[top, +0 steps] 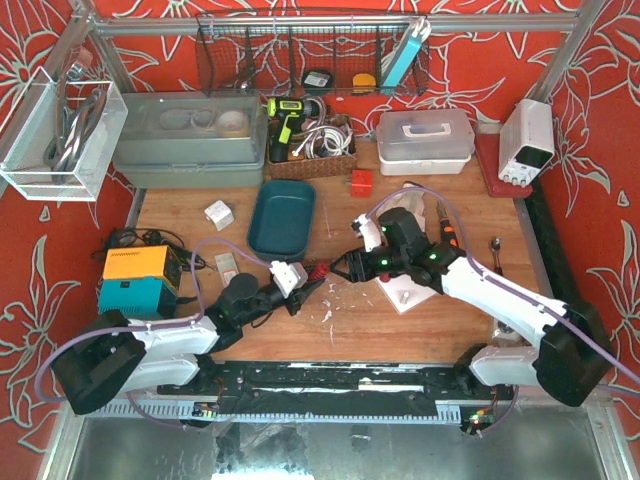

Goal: Install the large spring

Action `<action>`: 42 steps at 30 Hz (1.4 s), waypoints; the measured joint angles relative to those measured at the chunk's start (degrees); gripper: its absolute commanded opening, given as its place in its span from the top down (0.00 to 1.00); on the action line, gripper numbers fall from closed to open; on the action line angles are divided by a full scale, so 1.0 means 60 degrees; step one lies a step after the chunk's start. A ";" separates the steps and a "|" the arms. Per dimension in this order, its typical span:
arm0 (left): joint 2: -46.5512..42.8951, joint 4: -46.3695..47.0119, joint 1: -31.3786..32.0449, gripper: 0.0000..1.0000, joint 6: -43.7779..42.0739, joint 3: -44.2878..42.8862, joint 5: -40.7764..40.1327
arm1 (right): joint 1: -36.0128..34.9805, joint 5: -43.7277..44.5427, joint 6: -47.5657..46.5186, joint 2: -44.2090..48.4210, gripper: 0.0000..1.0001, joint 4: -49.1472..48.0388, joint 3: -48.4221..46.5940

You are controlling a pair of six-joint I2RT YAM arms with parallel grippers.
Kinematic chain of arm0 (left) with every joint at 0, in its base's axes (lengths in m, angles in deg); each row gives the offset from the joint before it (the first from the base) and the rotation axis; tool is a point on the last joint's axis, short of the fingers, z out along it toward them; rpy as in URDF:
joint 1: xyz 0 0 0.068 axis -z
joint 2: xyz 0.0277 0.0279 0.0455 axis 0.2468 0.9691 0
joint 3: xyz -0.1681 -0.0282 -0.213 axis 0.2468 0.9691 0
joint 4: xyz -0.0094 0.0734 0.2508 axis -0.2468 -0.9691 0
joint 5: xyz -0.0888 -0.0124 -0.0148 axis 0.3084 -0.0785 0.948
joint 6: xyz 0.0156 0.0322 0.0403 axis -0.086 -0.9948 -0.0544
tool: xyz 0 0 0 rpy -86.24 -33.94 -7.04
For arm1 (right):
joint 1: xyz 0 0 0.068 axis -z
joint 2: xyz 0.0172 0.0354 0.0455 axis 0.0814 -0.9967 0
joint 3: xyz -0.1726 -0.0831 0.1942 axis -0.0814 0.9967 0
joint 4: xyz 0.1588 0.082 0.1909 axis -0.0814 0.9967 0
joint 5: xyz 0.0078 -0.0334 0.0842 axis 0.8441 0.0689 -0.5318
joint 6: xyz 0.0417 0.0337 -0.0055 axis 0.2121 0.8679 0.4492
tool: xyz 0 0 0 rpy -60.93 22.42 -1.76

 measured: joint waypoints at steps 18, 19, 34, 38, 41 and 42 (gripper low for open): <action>-0.0506 0.0069 0.0408 0.92 -0.0488 0.0000 -0.0025 | -0.0747 -0.1162 0.0809 -0.0947 0.37 -0.1107 -0.0095; -0.0506 0.0069 0.0419 0.92 -0.0495 0.0000 -0.0025 | -0.0787 -0.1166 0.0809 -0.0994 0.39 -0.1107 -0.0102; -0.0503 -0.0018 0.0554 0.85 -0.0707 0.0000 -0.0208 | -0.0965 -0.1483 0.1020 -0.1264 0.86 -0.1530 -0.0109; -0.0503 -0.0022 0.0586 0.63 -0.0710 0.0000 -0.0284 | -0.0965 -0.1446 0.0987 -0.1257 1.00 -0.1526 -0.0109; -0.0503 0.0007 0.0597 0.43 -0.0710 0.0000 -0.0335 | -0.0976 -0.1275 0.0969 -0.1173 1.00 -0.1479 -0.0109; -0.0503 0.0018 0.0594 0.37 -0.0721 0.0000 -0.0382 | -0.0994 -0.1147 0.0962 -0.1093 1.00 -0.1388 -0.0109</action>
